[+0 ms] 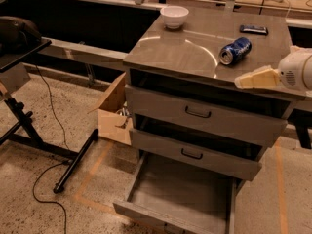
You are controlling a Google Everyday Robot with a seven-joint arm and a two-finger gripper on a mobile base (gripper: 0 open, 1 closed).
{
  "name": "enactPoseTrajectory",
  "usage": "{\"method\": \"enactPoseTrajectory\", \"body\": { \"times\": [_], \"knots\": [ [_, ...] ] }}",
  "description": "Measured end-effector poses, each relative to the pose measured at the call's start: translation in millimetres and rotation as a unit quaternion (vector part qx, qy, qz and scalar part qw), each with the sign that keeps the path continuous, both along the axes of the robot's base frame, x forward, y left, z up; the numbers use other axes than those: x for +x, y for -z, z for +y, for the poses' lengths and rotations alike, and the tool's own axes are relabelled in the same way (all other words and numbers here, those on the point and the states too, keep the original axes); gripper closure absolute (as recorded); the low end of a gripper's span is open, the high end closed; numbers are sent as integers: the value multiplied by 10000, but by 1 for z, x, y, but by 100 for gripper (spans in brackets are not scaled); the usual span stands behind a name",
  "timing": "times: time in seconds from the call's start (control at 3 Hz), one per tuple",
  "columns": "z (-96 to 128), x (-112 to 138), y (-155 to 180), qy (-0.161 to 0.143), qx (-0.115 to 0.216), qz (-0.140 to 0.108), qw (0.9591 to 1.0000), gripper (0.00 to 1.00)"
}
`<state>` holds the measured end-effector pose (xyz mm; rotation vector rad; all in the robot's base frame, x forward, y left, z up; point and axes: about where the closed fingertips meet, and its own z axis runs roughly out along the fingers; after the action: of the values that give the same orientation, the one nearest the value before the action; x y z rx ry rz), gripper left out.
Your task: Place pepsi can into bottom drawer
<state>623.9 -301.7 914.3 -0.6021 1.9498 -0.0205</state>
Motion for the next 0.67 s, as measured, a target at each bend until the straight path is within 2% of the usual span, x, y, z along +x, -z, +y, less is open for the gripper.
{"method": "enactPoseTrajectory", "body": {
  "times": [0.33,0.67],
  "knots": [
    [-10,23,7,366,418,-178,9983,0],
    [-7,41,16,440,1017,-347,9932,0]
  ]
}}
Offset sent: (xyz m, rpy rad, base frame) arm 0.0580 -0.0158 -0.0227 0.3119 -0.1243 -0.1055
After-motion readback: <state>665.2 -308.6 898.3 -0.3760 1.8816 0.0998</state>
